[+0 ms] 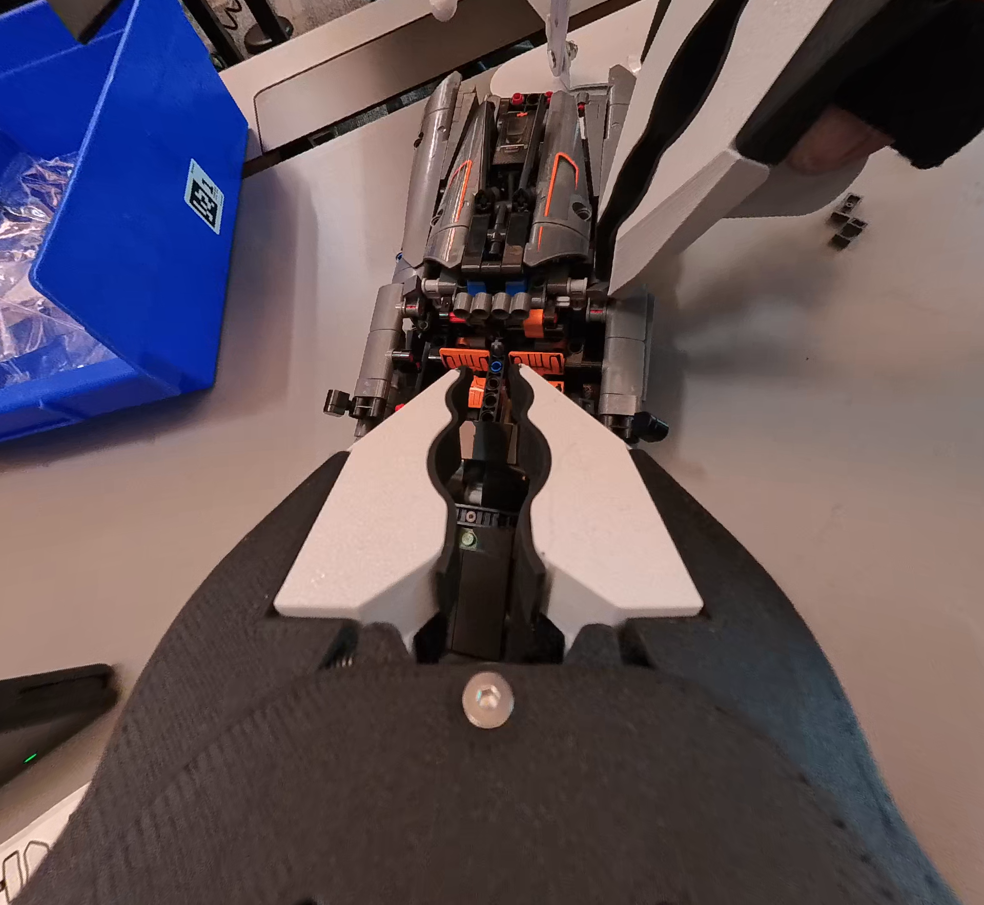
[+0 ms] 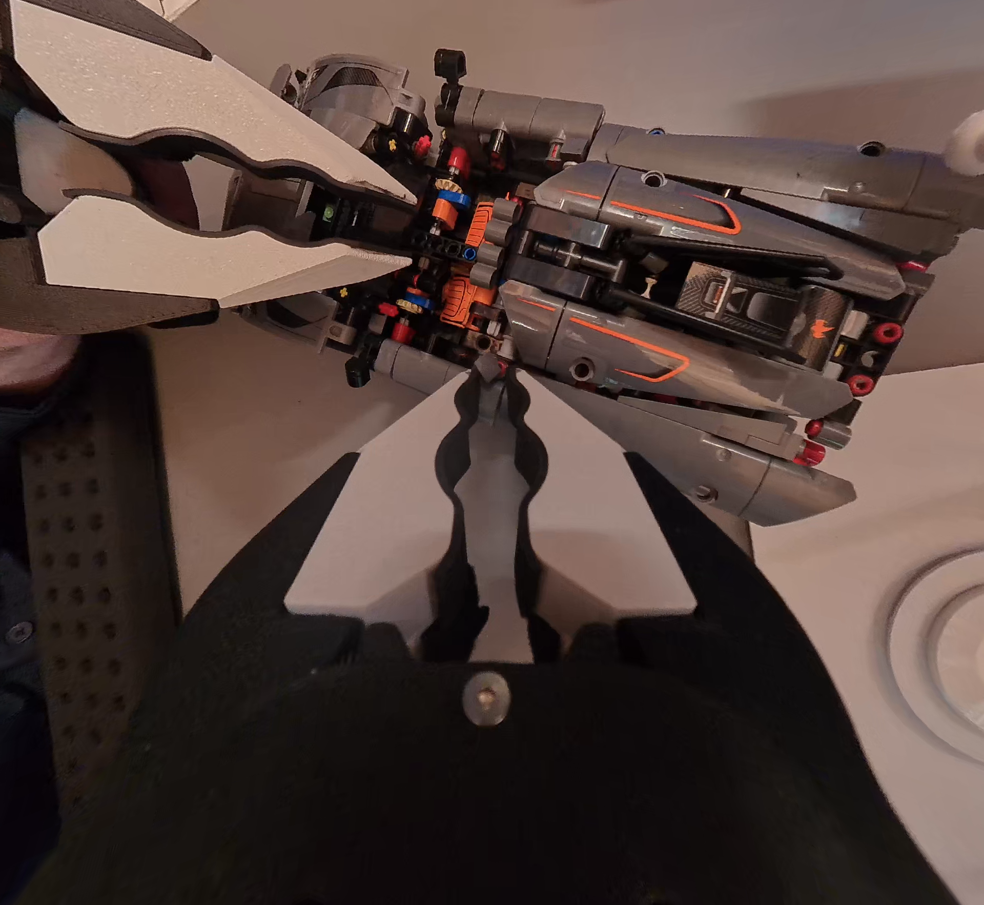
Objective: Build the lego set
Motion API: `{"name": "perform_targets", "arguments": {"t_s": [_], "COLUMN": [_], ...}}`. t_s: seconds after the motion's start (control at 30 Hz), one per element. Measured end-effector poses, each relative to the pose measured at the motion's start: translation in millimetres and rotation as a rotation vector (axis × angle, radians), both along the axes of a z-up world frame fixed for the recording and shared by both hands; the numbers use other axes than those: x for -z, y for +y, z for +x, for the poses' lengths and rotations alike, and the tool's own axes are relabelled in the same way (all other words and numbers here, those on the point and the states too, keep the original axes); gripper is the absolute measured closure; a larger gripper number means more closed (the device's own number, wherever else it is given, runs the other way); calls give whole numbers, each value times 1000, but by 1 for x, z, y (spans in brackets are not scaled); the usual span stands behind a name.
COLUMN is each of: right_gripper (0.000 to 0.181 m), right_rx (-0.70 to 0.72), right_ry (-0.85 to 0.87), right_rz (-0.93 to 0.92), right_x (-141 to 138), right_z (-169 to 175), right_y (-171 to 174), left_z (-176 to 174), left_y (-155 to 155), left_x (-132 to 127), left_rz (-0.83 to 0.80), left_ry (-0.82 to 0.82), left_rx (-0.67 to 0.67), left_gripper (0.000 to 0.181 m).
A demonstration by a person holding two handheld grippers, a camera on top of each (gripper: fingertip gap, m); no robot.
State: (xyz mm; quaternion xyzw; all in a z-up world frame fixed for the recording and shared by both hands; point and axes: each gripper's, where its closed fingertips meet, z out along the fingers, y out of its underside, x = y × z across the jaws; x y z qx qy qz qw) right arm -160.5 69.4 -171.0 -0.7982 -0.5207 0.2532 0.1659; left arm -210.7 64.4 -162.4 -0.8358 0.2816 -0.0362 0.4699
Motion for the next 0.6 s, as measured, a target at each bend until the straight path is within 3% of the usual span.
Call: {"name": "perform_targets", "arguments": {"t_s": [0.47, 0.6], "right_gripper": [176, 175], "right_rx": [-45, -63], "right_ry": [21, 45], "right_rz": [35, 56], "right_x": [0, -8], "right_z": [0, -2], "right_y": [-1, -4], "left_z": [19, 10], "left_y": [-4, -2], "left_x": [3, -2], "left_rz": [17, 23], "left_ry": [77, 23], "left_rx": [87, 59], "left_gripper": [170, 172]}}
